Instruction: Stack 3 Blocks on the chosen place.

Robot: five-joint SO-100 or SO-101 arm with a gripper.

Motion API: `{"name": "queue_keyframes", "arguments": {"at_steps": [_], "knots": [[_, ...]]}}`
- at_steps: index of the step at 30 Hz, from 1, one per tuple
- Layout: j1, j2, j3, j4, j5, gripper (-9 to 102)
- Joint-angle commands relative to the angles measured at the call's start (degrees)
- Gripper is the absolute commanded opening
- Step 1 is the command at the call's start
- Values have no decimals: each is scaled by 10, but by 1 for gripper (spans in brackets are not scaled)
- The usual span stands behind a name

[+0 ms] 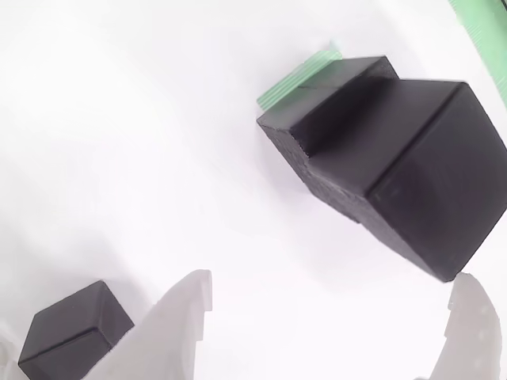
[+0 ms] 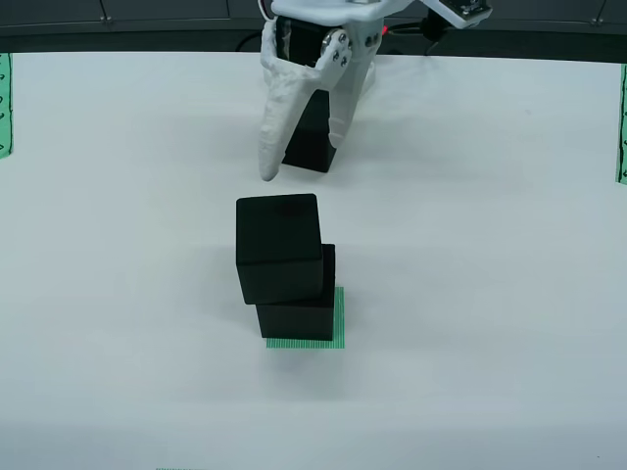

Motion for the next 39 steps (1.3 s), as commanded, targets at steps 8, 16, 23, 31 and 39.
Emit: {"name": "queue_keyframes", "arguments": {"at_steps": [8, 16, 23, 31, 39], "knots": [[33, 5, 59, 4, 140, 38], [44, 29, 57, 4, 246, 38], [56, 62, 109, -31, 279, 38], [40, 94, 177, -67, 271, 38], [46, 99, 183, -62, 270, 38]]}}
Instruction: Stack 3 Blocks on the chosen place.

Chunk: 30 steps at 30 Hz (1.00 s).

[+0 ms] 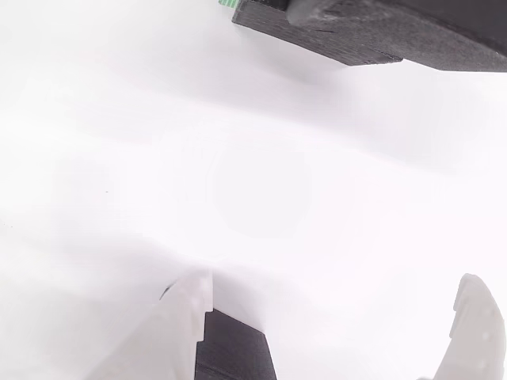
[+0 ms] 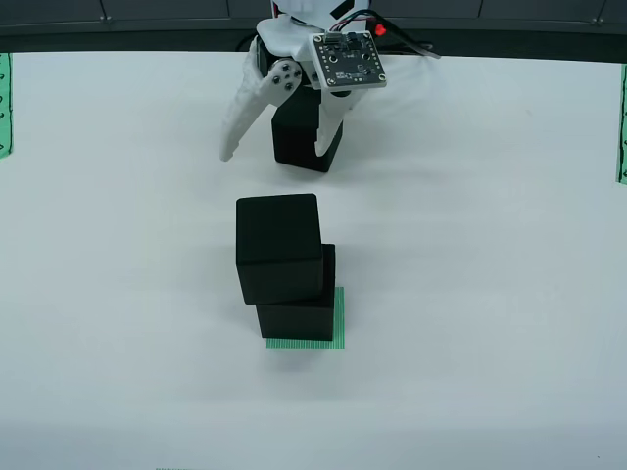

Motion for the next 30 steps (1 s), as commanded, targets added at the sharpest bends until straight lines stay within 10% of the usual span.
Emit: {"name": "queue_keyframes", "arguments": {"at_steps": [1, 30], "knots": [[4, 15, -10, 1, -4, 38], [32, 34, 10, 62, 186, 38]]}}
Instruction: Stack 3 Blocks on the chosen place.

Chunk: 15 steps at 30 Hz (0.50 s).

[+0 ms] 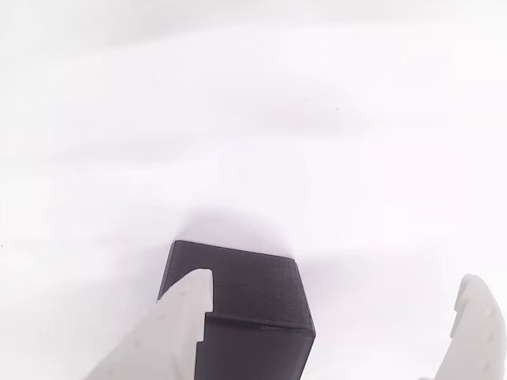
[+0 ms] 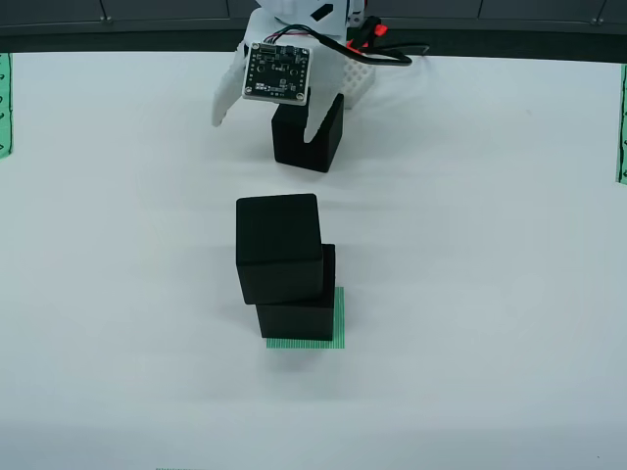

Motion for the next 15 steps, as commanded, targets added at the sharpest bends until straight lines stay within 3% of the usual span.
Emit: {"name": "queue_keyframes", "arguments": {"at_steps": [1, 9, 15], "knots": [[-24, 11, -30, 4, 22, 38], [-72, 44, -31, -6, 134, 38], [-86, 85, -5, 3, 163, 38]]}}
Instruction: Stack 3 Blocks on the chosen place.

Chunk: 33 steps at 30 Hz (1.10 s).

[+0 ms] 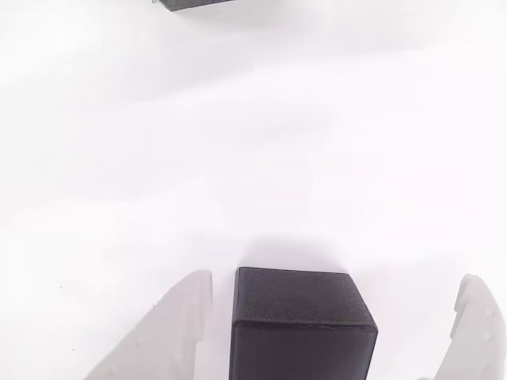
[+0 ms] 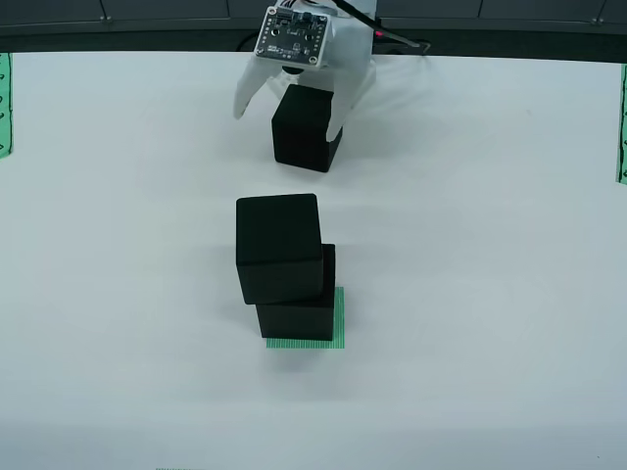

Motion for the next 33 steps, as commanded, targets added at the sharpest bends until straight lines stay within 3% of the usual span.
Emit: {"name": "queue_keyframes", "arguments": {"at_steps": [1, 14, 33], "knots": [[-4, 29, 5, 4, 16, 38], [8, -33, 76, -37, 31, 38], [18, -101, 17, -18, 31, 39]]}}
